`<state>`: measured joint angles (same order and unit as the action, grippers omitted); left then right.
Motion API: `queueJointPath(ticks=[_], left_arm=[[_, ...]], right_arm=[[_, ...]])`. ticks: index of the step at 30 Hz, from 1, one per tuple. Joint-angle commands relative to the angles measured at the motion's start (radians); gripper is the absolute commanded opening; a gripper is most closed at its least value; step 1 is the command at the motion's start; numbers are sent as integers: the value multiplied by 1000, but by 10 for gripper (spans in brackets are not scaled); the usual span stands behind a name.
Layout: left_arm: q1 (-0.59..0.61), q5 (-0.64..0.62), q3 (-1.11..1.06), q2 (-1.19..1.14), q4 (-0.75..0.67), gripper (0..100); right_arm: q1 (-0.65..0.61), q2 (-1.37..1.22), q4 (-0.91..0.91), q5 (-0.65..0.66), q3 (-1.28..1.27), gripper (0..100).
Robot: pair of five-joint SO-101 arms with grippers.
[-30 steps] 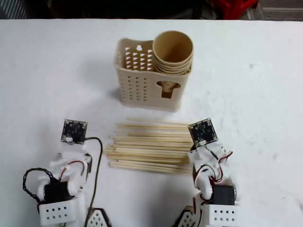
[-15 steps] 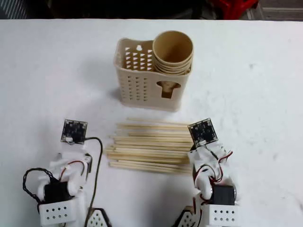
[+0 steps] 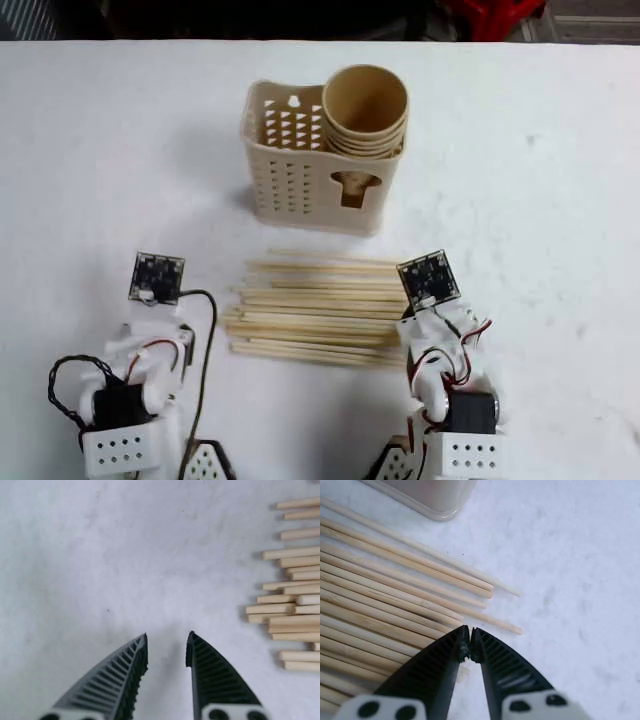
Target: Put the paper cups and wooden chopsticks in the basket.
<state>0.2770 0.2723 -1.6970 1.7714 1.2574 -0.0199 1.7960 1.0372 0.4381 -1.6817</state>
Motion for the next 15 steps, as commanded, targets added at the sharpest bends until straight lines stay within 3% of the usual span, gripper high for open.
queueJointPath(ticks=[1,4,10,15], left_arm=[[10,-9,3,7,5,146],[-12,-9,3,7,0,146],[-182,-9,3,7,0,146],[-188,-8,2,7,3,146]], right_arm=[[-5,1,-15,8,-9,18],[-5,1,-15,8,-9,18],[-5,1,-15,0,-9,18],[-65,1,-15,0,-9,18]])
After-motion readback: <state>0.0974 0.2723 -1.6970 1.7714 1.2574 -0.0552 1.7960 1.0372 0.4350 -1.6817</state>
